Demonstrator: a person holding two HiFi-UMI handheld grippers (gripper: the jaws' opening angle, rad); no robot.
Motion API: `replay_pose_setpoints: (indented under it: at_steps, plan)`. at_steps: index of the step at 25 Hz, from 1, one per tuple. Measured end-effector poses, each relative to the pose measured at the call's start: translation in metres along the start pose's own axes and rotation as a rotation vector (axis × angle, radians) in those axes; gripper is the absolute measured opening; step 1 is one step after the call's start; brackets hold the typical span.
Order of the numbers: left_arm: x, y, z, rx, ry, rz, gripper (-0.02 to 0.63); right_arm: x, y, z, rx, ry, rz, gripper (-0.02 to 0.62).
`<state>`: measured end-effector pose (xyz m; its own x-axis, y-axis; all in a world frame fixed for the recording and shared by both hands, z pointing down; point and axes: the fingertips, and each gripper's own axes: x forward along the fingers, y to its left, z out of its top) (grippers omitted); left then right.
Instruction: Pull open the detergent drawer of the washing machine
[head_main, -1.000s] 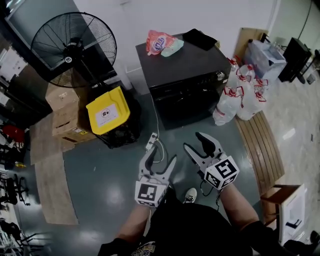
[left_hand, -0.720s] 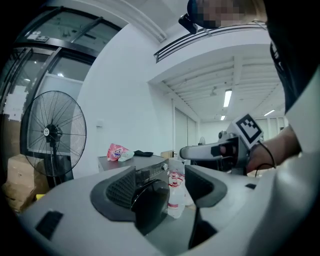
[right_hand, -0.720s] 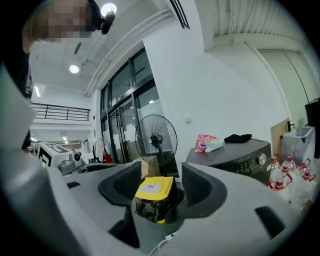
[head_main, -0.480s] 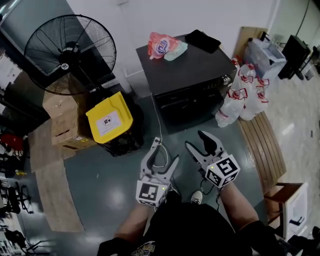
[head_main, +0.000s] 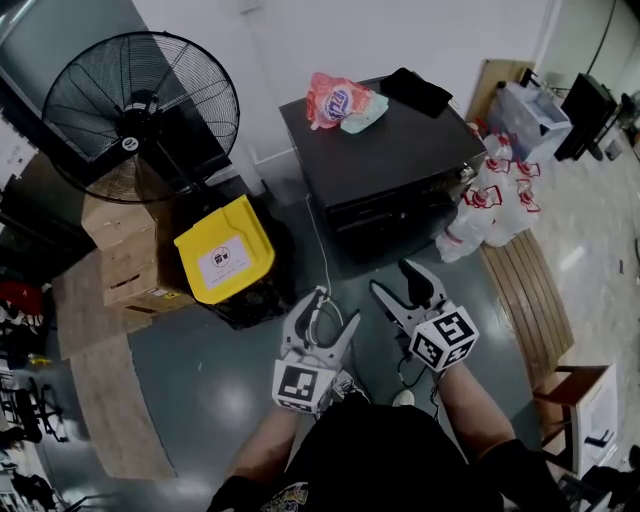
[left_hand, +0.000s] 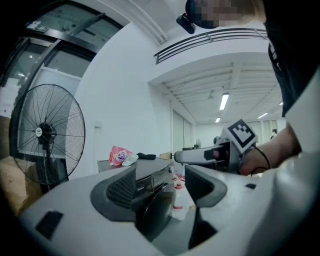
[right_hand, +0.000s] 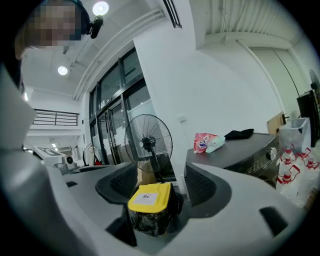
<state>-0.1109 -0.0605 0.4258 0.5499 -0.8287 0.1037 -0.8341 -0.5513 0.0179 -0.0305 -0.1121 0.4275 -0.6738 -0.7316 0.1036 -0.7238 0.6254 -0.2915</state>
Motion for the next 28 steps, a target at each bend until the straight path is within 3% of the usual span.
replay_pose_setpoints:
  at_steps: [18, 28]
  plan:
    - [0.006, 0.059, 0.003, 0.01, -0.023, -0.062, 0.279, 0.081, -0.004, -0.02, 0.187, -0.01, -0.047, 0.339]
    - [0.019, 0.058, 0.001, 0.001, 0.004, -0.064, 0.279, 0.106, -0.037, -0.041, 0.428, -0.025, -0.033, 0.364]
